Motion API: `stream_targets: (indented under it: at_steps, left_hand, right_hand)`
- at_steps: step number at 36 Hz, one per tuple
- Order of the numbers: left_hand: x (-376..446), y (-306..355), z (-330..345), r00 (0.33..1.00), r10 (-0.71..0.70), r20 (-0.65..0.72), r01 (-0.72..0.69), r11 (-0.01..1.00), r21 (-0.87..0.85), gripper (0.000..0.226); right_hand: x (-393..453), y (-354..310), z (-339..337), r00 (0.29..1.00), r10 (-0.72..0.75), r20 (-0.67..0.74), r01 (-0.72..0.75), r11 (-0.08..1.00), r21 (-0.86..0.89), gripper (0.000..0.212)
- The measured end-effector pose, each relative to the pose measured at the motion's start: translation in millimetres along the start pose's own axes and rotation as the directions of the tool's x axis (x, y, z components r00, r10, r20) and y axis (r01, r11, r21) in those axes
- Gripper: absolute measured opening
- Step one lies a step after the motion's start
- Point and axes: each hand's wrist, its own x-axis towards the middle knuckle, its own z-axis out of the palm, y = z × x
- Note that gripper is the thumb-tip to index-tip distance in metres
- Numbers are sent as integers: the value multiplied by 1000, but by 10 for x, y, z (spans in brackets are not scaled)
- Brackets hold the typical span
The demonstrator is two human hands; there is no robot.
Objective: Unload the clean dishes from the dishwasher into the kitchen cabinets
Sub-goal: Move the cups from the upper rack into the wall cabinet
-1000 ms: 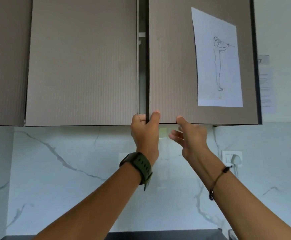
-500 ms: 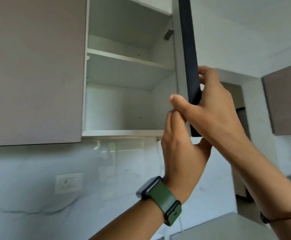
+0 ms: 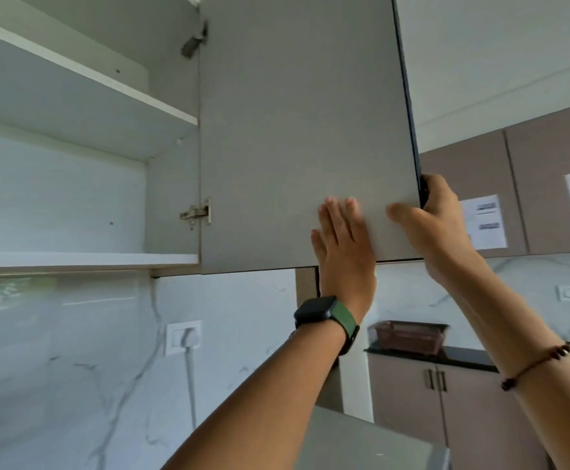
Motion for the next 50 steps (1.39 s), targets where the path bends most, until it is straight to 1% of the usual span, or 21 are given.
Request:
stream_targets:
  at_steps: [5, 9, 13, 15, 18, 19, 20, 21, 23, 25, 27, 29, 31, 32, 34, 36, 38, 40, 43, 46, 50]
  left_hand:
    - [124, 155, 475, 1000, -5, 29, 4, 999, 44, 62]
    - [157, 180, 712, 1000, 10, 13, -11, 996, 85, 52]
    - [132, 90, 887, 993, 56, 100, -66, 993, 99, 45]
    - [99, 0, 920, 982, 44, 186, -69, 989, 131, 56]
    - [32, -156, 740, 974, 96, 207, -133, 976, 172, 65]
    - [-2, -229, 681, 948, 146, 281, -197, 967, 163, 68]
    - [-39, -309, 621, 902, 184, 391, -253, 959, 131, 68]
    - [-52, -389, 532, 864, 201, 461, -278, 955, 104, 67]
    - [-81, -565, 365, 832, 215, 512, -292, 954, 74, 67]
    - [-181, -750, 184, 814, 186, 551, -258, 964, 56, 66]
    - [-309, -942, -67, 804, 127, 581, -206, 976, 72, 65]
    - [-448, -1171, -359, 800, 62, 597, -160, 981, 112, 62]
    - [-608, -1423, -679, 790, -19, 613, -110, 979, 171, 59]
    - [-707, -1559, -837, 777, -69, 626, -82, 975, 209, 57]
    - [-924, -1812, -1166, 746, -169, 644, -31, 957, 287, 56]
    - [-1163, -2039, -1505, 705, -264, 658, 10, 931, 364, 55]
    - [-1407, -2230, -1841, 662, -364, 655, 51, 894, 445, 55]
    - [-1642, -2375, -2159, 633, -460, 622, 107, 848, 519, 56]
    - [-2015, -2499, -2580, 590, -594, 547, 191, 761, 620, 58]
    - [-2407, -2541, -2930, 504, -708, 495, 248, 667, 702, 59]
    - [-2889, -2507, -3226, 381, -824, 419, 325, 544, 774, 61]
  right_hand:
    - [299, 494, -91, 998, 55, 2, -55, 998, -26, 41]
    - [458, 779, -83, 996, 93, -6, -93, 995, -21, 38]
    - [546, 1056, -15, 994, 81, -68, -83, 996, -32, 34]
    - [555, 1177, 8, 991, 86, -105, -95, 993, -74, 35]
    - [541, 1295, 44, 982, 101, -158, -119, 987, -107, 38]
    - [528, 1317, 60, 982, 85, -166, -107, 986, -125, 39]
    - [513, 1316, 78, 984, 61, -169, -91, 981, -174, 39]
    - [490, 1307, 100, 984, 22, -175, -69, 961, -267, 40]
    - [414, 1260, 144, 978, -100, -185, -7, 864, -503, 50]
    - [311, 1236, 248, 968, -178, -179, 31, 788, -615, 67]
    - [288, 1414, 389, 969, -206, -137, 70, 759, -647, 73]
    - [188, 1586, 561, 976, -205, -70, 112, 757, -644, 69]
    - [-128, 1474, 856, 973, -232, 0, 187, 785, -591, 60]
    - [-361, 1375, 1040, 968, -240, 70, 239, 800, -551, 58]
    - [-882, 1157, 1390, 918, -306, 251, 390, 809, -439, 53]
    - [-1367, 1059, 1729, 863, -308, 401, 439, 851, -290, 49]
    - [-1811, 1020, 2050, 797, -286, 532, 442, 876, -191, 48]
    - [-2229, 905, 2316, 727, -259, 636, 405, 910, -92, 46]
    - [-2819, 694, 2605, 625, -243, 742, 326, 945, 35, 47]
    - [-3324, 537, 2779, 506, -237, 829, 273, 956, 107, 48]
    - [-3847, 442, 2868, 320, -224, 920, 217, 963, 159, 46]
